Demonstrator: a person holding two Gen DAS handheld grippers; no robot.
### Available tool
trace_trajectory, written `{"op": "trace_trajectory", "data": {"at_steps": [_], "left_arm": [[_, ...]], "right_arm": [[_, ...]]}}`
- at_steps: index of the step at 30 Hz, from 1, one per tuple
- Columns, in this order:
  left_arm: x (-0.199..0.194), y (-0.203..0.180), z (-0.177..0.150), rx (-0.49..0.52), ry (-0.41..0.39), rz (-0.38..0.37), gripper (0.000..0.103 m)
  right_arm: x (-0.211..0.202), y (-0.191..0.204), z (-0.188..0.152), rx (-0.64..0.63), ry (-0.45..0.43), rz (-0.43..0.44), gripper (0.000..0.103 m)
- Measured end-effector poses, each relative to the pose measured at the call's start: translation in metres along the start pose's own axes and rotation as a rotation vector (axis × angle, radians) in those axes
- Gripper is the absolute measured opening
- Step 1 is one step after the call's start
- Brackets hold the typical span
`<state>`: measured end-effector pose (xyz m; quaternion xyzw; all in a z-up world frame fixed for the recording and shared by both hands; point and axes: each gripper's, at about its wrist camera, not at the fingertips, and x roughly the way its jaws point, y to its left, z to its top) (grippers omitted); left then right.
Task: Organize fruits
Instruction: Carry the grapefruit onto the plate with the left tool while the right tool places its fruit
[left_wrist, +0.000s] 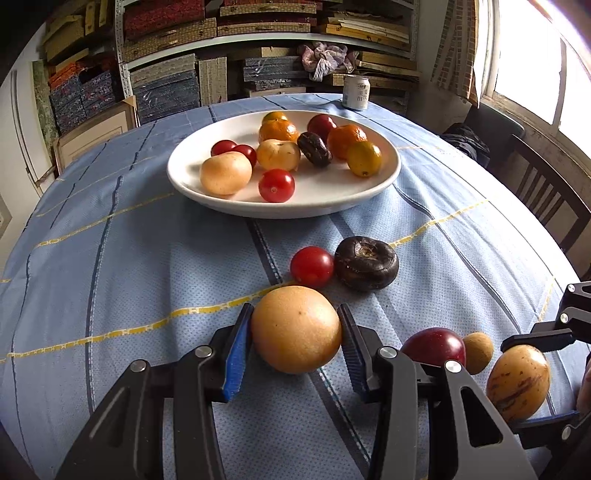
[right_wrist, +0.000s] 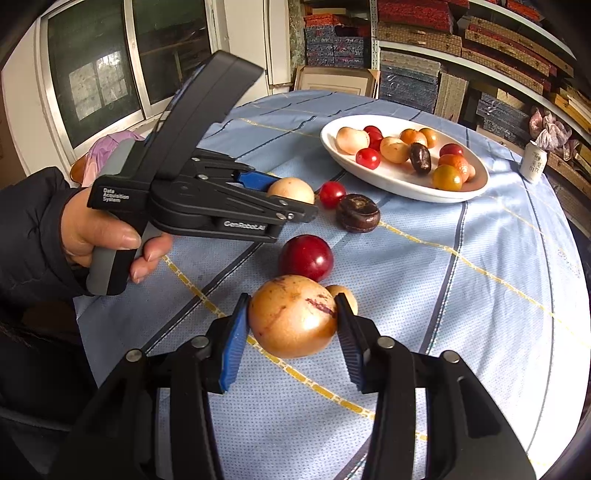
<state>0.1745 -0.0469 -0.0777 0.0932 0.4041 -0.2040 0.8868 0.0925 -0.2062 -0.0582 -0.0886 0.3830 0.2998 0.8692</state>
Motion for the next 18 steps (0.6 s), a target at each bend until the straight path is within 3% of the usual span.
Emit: {"op": "trace_trajectory", "data": {"at_steps": [18], "left_arm": [[-0.031, -0.002, -0.005, 0.009, -0.034, 0.015, 0.046]], "right_arm": [[-0.014, 0.006, 0.0, -0.004, -0.023, -0.026, 0.044]]}}
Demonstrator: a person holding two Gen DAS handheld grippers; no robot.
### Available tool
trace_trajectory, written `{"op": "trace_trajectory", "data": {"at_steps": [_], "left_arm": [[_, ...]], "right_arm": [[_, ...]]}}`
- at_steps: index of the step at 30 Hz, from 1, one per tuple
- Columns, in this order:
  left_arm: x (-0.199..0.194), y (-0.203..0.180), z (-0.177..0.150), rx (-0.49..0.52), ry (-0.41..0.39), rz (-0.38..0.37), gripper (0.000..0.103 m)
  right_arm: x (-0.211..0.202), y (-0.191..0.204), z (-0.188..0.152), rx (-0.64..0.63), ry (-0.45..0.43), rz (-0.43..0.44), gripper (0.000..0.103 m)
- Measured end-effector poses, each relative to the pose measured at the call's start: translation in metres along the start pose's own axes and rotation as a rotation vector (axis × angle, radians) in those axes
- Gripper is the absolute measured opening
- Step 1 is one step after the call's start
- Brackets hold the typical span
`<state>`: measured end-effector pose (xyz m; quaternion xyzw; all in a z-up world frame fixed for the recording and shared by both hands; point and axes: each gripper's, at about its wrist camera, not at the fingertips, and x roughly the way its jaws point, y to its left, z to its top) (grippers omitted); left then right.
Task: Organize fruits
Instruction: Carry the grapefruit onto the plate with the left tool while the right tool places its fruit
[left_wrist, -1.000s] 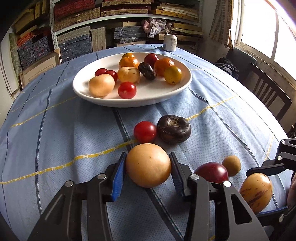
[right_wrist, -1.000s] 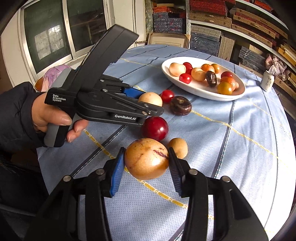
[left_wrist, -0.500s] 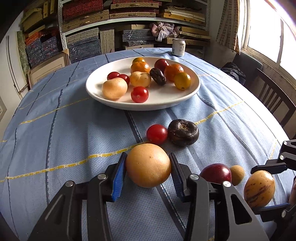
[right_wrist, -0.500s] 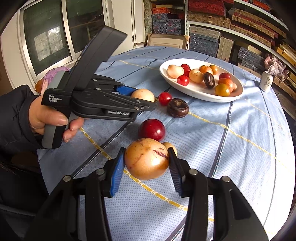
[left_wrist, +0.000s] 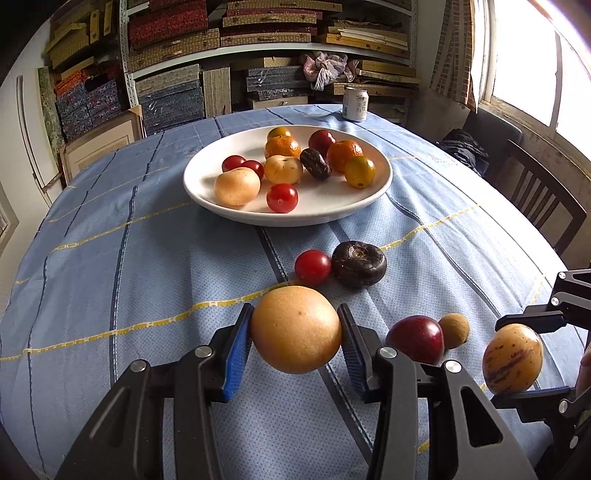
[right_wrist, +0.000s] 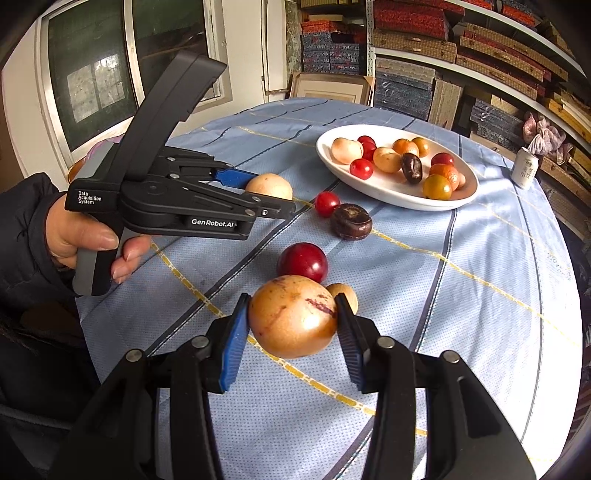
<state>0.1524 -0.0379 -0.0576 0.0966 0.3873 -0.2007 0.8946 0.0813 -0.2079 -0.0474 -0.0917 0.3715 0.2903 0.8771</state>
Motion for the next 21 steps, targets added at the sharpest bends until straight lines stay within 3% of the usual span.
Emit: {"op": "trace_trajectory", "data": {"at_steps": [21], "left_arm": [[-0.013, 0.005, -0.004, -0.018, -0.018, 0.008, 0.046]], "right_arm": [[-0.007, -0.002, 0.001, 0.013, -0.016, -0.013, 0.044]]}}
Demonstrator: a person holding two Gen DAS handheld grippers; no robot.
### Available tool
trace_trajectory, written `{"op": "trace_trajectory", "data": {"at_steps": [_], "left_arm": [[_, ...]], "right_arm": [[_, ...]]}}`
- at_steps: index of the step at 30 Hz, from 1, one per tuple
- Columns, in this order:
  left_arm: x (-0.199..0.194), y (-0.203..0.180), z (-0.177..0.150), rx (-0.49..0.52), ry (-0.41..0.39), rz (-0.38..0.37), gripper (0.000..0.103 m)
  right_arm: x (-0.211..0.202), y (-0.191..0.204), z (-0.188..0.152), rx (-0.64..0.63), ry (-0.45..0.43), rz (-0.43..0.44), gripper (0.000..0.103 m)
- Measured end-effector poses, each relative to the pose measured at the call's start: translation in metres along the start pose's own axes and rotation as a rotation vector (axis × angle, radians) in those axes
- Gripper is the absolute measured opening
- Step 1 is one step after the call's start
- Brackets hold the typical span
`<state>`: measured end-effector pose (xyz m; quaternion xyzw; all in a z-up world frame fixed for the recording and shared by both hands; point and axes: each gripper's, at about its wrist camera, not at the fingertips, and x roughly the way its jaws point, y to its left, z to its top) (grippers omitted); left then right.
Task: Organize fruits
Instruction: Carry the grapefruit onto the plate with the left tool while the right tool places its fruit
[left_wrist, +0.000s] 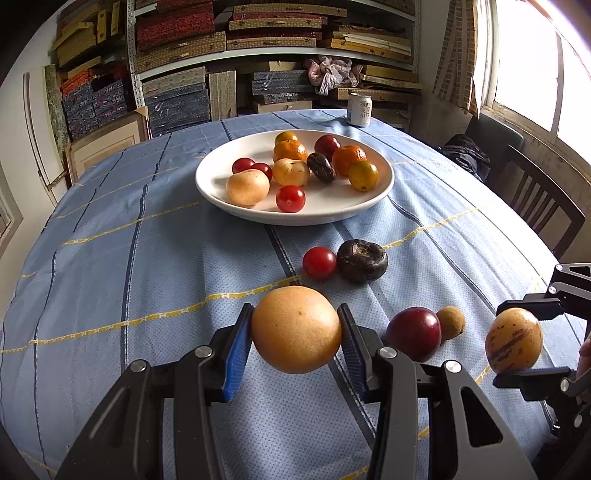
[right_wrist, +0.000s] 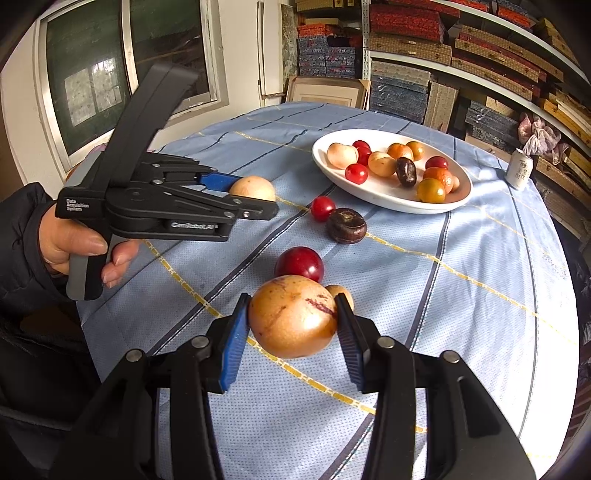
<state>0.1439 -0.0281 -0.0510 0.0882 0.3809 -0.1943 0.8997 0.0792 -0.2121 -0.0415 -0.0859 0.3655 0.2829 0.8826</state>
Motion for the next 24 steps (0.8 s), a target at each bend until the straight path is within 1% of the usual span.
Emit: {"op": "trace_trajectory", "data": {"at_steps": [4, 8, 12, 17, 24], "left_arm": [[-0.005, 0.006, 0.005, -0.004, -0.013, 0.005, 0.046], [-0.004, 0.018, 0.021, -0.022, -0.022, 0.013, 0.046], [0.003, 0.028, 0.05, -0.027, -0.039, 0.023, 0.046], [0.018, 0.04, 0.09, -0.03, -0.054, 0.027, 0.046], [0.049, 0.05, 0.141, -0.02, -0.064, 0.005, 0.046]], "right_arm": [[-0.004, -0.011, 0.005, 0.017, -0.015, -0.015, 0.044], [-0.009, -0.028, 0.02, 0.03, -0.045, -0.035, 0.044], [-0.008, -0.05, 0.043, 0.041, -0.058, -0.057, 0.045], [0.003, -0.081, 0.078, 0.056, -0.06, -0.061, 0.045], [0.035, -0.102, 0.123, 0.028, -0.052, -0.069, 0.045]]}}
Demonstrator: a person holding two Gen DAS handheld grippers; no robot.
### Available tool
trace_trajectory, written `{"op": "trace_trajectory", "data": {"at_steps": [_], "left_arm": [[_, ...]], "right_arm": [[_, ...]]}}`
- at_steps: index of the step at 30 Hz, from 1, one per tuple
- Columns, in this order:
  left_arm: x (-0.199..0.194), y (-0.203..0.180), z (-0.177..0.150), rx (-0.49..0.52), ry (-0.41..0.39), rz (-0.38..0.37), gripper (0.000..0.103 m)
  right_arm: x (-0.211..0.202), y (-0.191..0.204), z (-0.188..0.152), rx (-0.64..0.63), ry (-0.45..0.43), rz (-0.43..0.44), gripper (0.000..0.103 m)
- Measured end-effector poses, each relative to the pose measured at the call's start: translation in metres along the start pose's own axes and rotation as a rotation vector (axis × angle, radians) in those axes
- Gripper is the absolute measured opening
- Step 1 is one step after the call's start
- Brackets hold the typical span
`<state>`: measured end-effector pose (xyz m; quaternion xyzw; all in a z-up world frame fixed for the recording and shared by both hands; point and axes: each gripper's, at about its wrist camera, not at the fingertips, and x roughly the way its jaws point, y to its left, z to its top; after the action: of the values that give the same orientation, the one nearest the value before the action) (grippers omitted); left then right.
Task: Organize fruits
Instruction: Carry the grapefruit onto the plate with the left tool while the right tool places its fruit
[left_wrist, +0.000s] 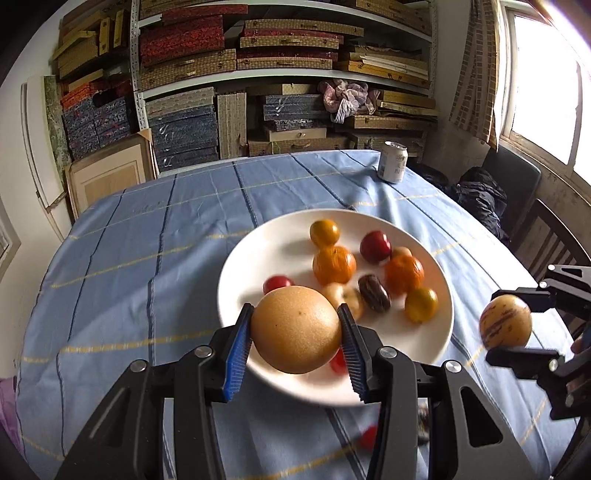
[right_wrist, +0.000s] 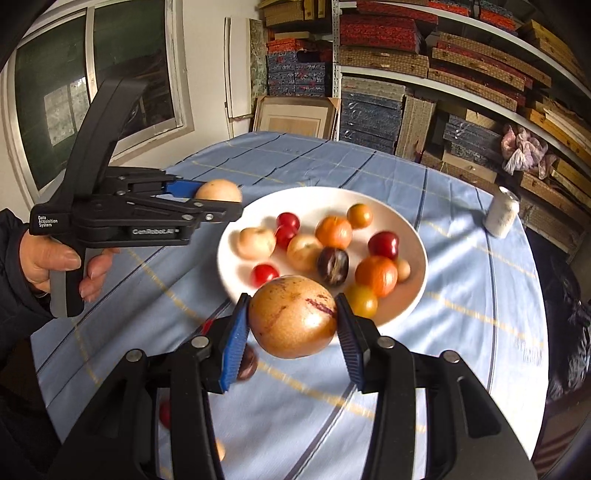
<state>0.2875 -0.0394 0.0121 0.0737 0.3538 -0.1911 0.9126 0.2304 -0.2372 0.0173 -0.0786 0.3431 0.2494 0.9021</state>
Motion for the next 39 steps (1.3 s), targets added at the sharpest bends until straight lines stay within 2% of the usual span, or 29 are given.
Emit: {"op": "trace_trajectory", "data": {"at_steps": [8, 18, 19, 20, 22, 24, 30, 34, 39], "left_arm": [[0.045, 0.008, 0.026, 0.005, 0.03, 0.012, 0.046], [0.094, 0.016, 0.047, -0.021, 0.062, 0.006, 0.046], [0.097, 0.016, 0.048, -0.019, 0.066, 0.006, 0.046], [0.101, 0.016, 0.049, -0.015, 0.062, 0.009, 0.048], [0.103, 0.016, 0.05, -0.013, 0.051, 0.02, 0.063], [0.1, 0.018, 0.05, -0.028, 0.031, 0.01, 0.07], [0.069, 0.024, 0.041, -0.077, 0.006, -0.017, 0.071], [0.041, 0.024, 0.023, -0.085, -0.009, -0.026, 0.072], [0.013, 0.01, -0.014, -0.045, 0.005, -0.033, 0.073]], "right_arm": [[0.045, -0.02, 0.029, 0.009, 0.028, -0.002, 0.045], [0.077, -0.029, 0.029, 0.012, 0.063, 0.009, 0.045], [0.08, -0.03, 0.028, 0.01, 0.069, 0.011, 0.047], [0.081, -0.029, 0.028, 0.007, 0.069, 0.01, 0.062], [0.077, -0.03, 0.028, 0.009, 0.04, -0.019, 0.079], [0.074, -0.03, 0.027, 0.018, 0.027, -0.011, 0.079], [0.055, -0.029, 0.021, 0.048, 0.013, 0.009, 0.078], [0.04, -0.015, 0.004, 0.037, 0.019, 0.023, 0.076], [0.027, 0.004, -0.019, 0.033, 0.032, 0.036, 0.075]]}}
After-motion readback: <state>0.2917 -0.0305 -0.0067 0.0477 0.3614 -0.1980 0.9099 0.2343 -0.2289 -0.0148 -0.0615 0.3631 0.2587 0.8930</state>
